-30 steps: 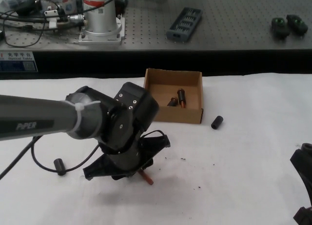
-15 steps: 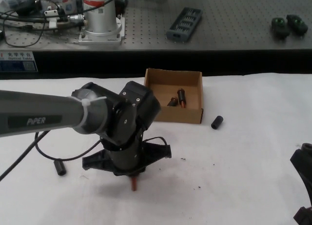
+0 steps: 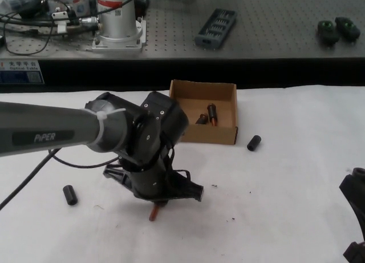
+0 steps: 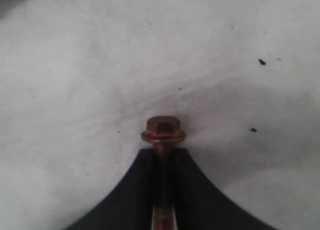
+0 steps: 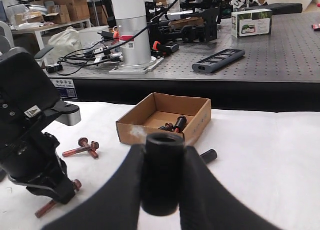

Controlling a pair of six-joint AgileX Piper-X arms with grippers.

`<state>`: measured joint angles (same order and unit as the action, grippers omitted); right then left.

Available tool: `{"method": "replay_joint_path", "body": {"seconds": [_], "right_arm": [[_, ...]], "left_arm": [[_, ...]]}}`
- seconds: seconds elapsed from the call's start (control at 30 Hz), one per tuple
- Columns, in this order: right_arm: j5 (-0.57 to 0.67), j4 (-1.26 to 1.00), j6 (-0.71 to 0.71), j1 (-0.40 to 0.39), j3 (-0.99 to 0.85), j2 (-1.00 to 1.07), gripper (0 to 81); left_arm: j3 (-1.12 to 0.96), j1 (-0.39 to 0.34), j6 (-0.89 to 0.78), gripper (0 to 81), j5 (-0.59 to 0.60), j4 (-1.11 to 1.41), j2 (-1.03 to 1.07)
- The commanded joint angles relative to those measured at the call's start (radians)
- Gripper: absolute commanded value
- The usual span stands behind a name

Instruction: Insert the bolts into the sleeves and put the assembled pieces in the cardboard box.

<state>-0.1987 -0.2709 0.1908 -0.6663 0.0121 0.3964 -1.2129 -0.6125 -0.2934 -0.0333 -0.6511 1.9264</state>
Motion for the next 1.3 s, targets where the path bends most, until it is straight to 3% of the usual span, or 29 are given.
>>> {"method": "replay_joint_path", "body": {"seconds": [0.0,0.43,0.53,0.83,1.03,1.13,1.27], "right_arm": [[-0.013,-0.01,0.01,-0.003,-0.012,-0.007,7.3],[-0.008,-0.005,-0.005,-0.003,-0.012,-0.007,7.3],[0.002,0.002,-0.005,-0.003,-0.012,-0.007,7.3],[0.161,-0.105,0.019,-0.003,-0.012,0.018,7.3],[0.288,-0.261,0.01,-0.003,-0.012,0.173,7.3],[0.367,-0.35,-0.004,-0.003,-0.041,0.319,7.3],[0.373,-0.396,-0.074,-0.003,-0.142,0.539,7.3]], "left_arm": [[-0.009,-0.005,0.07,0.7,0.011,0.095,-0.087],[0.09,-0.006,0.17,0.7,0.019,0.258,-0.48],[0.228,-0.006,0.193,0.7,0.024,0.409,-0.607],[0.71,-0.006,0.256,0.7,0.189,1.022,-0.881],[0.873,-0.004,0.279,0.7,0.274,1.279,-0.899],[0.895,-0.004,0.305,0.7,0.276,1.281,-0.9],[0.907,-0.004,0.334,0.7,0.286,1.285,-0.878]]}}
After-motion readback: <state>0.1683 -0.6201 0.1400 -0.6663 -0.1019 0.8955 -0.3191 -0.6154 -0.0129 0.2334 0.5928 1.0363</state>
